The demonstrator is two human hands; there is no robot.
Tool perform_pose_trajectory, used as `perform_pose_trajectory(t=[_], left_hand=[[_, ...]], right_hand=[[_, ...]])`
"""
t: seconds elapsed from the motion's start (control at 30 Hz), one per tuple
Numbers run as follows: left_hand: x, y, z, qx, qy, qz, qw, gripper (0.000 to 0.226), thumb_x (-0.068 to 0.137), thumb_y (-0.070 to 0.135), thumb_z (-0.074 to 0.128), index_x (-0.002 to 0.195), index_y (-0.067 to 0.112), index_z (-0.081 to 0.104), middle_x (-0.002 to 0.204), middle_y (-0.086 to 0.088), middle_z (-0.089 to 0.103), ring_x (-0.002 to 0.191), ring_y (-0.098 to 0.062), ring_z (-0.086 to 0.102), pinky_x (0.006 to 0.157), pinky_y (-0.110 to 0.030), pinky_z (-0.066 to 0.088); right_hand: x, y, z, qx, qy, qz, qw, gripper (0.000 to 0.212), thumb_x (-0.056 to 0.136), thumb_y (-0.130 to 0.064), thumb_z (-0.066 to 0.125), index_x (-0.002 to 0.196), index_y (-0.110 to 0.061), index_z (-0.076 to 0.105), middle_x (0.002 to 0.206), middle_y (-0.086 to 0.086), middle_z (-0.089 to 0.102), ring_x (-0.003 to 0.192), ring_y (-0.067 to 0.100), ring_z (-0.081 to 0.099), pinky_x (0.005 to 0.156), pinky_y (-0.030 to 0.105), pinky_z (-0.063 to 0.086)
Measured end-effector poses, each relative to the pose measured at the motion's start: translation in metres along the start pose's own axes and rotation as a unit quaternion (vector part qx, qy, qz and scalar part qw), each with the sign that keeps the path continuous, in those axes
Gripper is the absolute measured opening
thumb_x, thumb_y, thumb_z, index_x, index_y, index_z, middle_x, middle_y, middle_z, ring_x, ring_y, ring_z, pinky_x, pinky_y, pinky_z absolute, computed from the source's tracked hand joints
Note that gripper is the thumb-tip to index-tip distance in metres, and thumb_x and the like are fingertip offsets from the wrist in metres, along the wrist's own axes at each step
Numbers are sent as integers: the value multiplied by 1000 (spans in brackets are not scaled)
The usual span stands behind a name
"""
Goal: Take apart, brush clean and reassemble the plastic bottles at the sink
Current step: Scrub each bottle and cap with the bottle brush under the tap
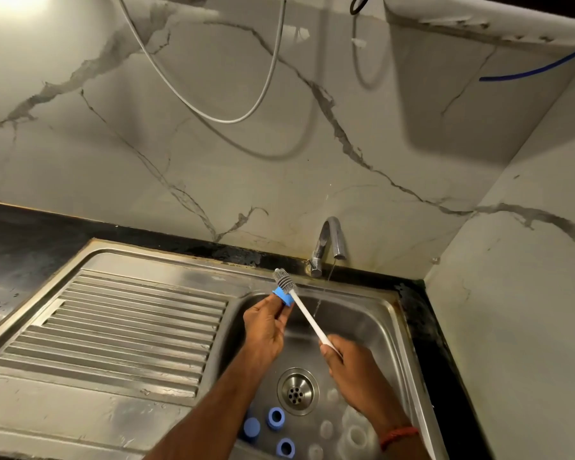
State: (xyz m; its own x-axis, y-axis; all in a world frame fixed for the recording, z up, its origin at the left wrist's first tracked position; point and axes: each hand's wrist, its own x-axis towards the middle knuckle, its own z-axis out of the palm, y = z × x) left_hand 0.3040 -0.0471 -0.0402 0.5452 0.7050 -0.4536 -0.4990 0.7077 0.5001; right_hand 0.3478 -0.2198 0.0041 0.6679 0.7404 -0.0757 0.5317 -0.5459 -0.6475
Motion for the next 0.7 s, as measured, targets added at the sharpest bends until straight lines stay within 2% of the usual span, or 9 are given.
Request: perform_pose_trajectory(t=[0.13, 0.23, 0.33, 0.43, 0.5, 0.57, 0.63, 0.7], left_hand=[[4, -3, -8, 58, 6, 13, 998, 10, 96, -2, 59, 102, -2, 67, 106, -21, 71, 96, -27, 71, 83, -34, 60], [2, -7, -11, 148, -35, 32, 988, 14, 96, -2, 58, 100, 1, 71, 100, -16, 76, 96, -28, 74, 81, -36, 62], [6, -11, -11, 269, -18, 82, 959, 17, 92, -3, 63, 93, 9, 75, 93, -9, 77, 94, -22, 74, 84, -34, 61], [19, -3, -16, 301, 47, 85, 949, 15, 94, -1, 63, 100, 7, 73, 96, -9, 75, 87, -17, 74, 73, -25, 60], [26, 5, -23, 324, 71, 88, 939, 13, 94, -1, 64, 98, 7, 74, 95, -11, 75, 86, -19, 74, 72, -27, 61], [27, 6, -28, 355, 77, 94, 927, 12, 92, -1, 67, 90, 8, 76, 91, -11, 77, 85, -20, 74, 78, -33, 62], [22, -1, -26, 372, 62, 95, 921, 12, 90, -3, 68, 90, 6, 76, 87, -9, 76, 79, -15, 74, 74, -27, 61], [17, -10, -19, 376, 43, 98, 920, 13, 90, -5, 67, 91, 5, 75, 82, -5, 75, 74, -11, 73, 67, -20, 59]], right_hand=[[-10, 2, 2, -26, 3, -6, 1000, 22, 104, -32, 46, 93, -18, 59, 64, -6, 51, 57, 5, 46, 54, 20, 36], [-8, 1, -2, -53, 12, -4, 999, 22, 104, -33, 44, 91, -19, 55, 67, -7, 51, 60, 6, 47, 56, 22, 36], [0, -1, -6, -91, 8, -16, 996, 23, 104, -35, 42, 84, -24, 45, 73, -6, 51, 63, 7, 45, 56, 20, 34], [0, 4, -8, -96, -22, -46, 994, 22, 103, -33, 46, 84, -23, 48, 70, -6, 51, 63, 8, 48, 59, 22, 38], [-7, 11, -13, -69, -55, -53, 995, 23, 101, -32, 50, 81, -21, 53, 65, -5, 53, 60, 8, 50, 63, 28, 44], [-12, 15, -18, -66, -78, -50, 993, 25, 100, -32, 53, 76, -25, 54, 63, -5, 55, 60, 7, 52, 64, 30, 46], [-9, 12, -15, -79, -62, -53, 994, 22, 101, -31, 52, 79, -31, 57, 67, -5, 58, 65, 8, 56, 68, 31, 48], [0, 4, -7, -96, -37, -49, 993, 18, 102, -33, 48, 92, -23, 60, 75, -4, 59, 71, 11, 57, 71, 32, 48]])
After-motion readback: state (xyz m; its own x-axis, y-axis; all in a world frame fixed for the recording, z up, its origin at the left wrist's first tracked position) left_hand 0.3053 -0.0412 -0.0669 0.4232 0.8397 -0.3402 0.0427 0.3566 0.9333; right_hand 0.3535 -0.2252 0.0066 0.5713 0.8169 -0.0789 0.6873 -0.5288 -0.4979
